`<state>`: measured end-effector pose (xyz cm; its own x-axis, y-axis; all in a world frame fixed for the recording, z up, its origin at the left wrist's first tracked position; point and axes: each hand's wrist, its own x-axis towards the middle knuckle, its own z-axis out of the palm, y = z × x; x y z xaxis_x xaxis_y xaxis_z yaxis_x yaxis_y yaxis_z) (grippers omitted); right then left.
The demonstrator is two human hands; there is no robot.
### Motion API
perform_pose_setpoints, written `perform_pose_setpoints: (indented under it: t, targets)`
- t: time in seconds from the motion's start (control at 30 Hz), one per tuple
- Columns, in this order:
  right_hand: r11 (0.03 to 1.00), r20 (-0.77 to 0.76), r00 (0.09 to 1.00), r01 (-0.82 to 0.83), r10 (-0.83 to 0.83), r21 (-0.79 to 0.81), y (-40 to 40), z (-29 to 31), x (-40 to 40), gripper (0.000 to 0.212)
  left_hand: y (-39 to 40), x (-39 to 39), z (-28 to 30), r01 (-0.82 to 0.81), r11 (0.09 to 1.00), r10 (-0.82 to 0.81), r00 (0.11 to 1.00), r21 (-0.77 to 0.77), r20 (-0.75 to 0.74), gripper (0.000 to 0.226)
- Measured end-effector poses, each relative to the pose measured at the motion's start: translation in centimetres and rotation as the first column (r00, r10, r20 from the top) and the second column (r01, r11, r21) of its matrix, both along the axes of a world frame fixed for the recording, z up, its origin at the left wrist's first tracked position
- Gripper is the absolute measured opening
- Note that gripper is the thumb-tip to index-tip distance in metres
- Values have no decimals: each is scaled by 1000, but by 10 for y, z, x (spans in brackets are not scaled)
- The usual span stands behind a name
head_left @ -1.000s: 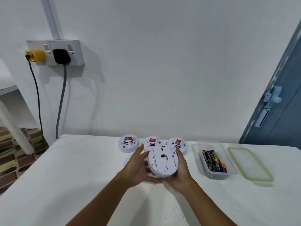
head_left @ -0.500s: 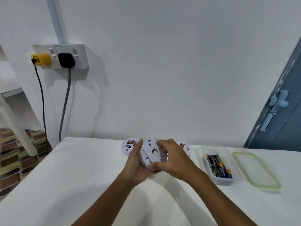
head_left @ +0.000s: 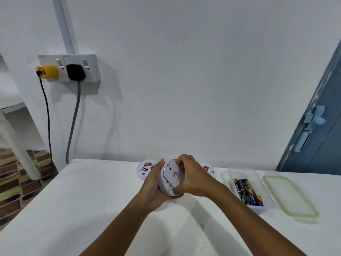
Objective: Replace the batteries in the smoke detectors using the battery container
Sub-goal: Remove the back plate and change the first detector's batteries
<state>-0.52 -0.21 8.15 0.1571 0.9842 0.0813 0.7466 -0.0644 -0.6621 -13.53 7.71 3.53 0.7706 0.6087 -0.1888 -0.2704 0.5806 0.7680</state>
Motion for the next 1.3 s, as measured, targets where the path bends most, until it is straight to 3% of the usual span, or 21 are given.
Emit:
perform_pose_setpoints:
  t: [0.13,0.23,0.3,0.4,0.5,0.7,0.83,0.9,1.1,1.3]
  targets:
    - [995,-67,998,13,-6,102,-1,-5,-3,63,6,-3,2,-7,1000,7,1000,-15,10,59]
    - [974,-243,968,108,-58,197,-3,-9,-7,67,15,-10,5,-28,999,30,998,-44,50,55]
    - [974,-334,940,141,-76,176,-6,-10,-7,65,24,-17,6,-56,997,59,997,-58,57,55]
    - [996,-256,966,17,-39,-89,-12,-15,-7,59,36,-33,4,-121,990,123,992,-71,15,54]
    - [908,-104,989,-139,106,-396,-20,-30,-20,56,42,-51,-2,-164,985,162,986,-59,-26,52]
    - [744,178,916,-166,360,-648,-29,-67,-55,86,36,-66,-7,-144,987,143,990,-65,-18,48]
    - [789,330,852,-145,407,-597,-33,-75,-62,80,28,-65,-12,-151,985,151,988,-84,-16,47]
    - [804,330,853,-158,403,-573,-34,-73,-57,80,26,-62,-14,-147,983,147,989,-106,-10,48]
    - [875,54,985,-122,167,-468,-52,-57,-11,62,16,-24,-17,-108,983,110,994,-145,5,49]
    - [946,-120,990,33,-75,-323,-90,-36,77,39,-18,56,-12,-15,991,16,1000,-136,1,54]
